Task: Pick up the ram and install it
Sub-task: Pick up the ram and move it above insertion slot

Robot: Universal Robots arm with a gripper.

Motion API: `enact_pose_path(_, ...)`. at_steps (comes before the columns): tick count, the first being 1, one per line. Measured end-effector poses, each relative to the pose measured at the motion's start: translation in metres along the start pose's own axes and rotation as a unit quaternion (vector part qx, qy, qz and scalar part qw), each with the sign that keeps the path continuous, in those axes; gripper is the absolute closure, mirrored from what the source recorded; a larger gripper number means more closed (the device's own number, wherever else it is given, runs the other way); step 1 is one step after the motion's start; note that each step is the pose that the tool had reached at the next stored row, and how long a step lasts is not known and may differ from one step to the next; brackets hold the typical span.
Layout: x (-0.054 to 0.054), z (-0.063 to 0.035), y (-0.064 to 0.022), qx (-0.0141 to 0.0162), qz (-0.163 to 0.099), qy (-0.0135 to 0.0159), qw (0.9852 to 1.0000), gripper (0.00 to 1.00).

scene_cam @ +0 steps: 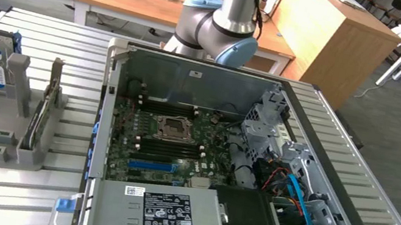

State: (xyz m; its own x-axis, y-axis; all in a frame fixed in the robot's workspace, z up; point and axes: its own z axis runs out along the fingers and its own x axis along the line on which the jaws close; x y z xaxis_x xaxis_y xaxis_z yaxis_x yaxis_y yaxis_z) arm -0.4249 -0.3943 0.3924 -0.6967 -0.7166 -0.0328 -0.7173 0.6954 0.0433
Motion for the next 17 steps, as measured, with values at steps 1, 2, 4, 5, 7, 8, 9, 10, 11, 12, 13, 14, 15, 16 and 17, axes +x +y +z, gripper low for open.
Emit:
enact_pose_path(1, 0.0000, 0.0000, 0.0000, -0.0003, -0.009, 0.0004, 1.0000, 0.89)
enact_pose_path(2, 0.0000, 0.0000, 0.0000, -0.0006, -0.018, 0.0008, 0.9998, 0.89)
enact_pose_path(4, 0.0000, 0.0000, 0.0000, -0.0012, -0.037, 0.0016, 0.9993, 0.89)
enact_pose_path(5, 0.0000, 0.0000, 0.0000, -0.0015, -0.046, 0.0020, 0.9990, 0.89)
enact_pose_path(7, 0.0000, 0.0000, 0.0000, -0.0021, -0.064, 0.0028, 0.9980, 0.89)
enact_pose_path(8, 0.0000, 0.0000, 0.0000, -0.0024, -0.073, 0.0032, 0.9974, 0.89)
enact_pose_path(9, 0.0000, 0.0000, 0.0000, -0.0026, -0.081, 0.0035, 0.9967, 0.89)
enact_pose_path(10, 0.0000, 0.0001, 0.0000, -0.0030, -0.091, 0.0039, 0.9958, 0.89)
enact_pose_path(11, 0.0000, 0.0001, 0.0000, -0.0033, -0.100, 0.0043, 0.9950, 0.89)
enact_pose_path(12, 0.0000, 0.0001, 0.0000, -0.0036, -0.109, 0.0047, 0.9940, 0.89)
enact_pose_path(13, 0.0000, 0.0001, 0.0000, -0.0039, -0.118, 0.0051, 0.9930, 0.89)
enact_pose_path(14, 0.0000, 0.0001, 0.0000, -0.0041, -0.127, 0.0055, 0.9919, 0.89)
enact_pose_path(15, 0.0000, 0.0001, 0.0000, -0.0044, -0.136, 0.0059, 0.9907, 0.89)
enact_pose_path(16, 0.0000, 0.0001, 0.0000, -0.0047, -0.145, 0.0063, 0.9895, 0.89)
enact_pose_path(17, 0.0000, 0.0001, 0.0000, -0.0050, -0.154, 0.0067, 0.9880, 0.89)
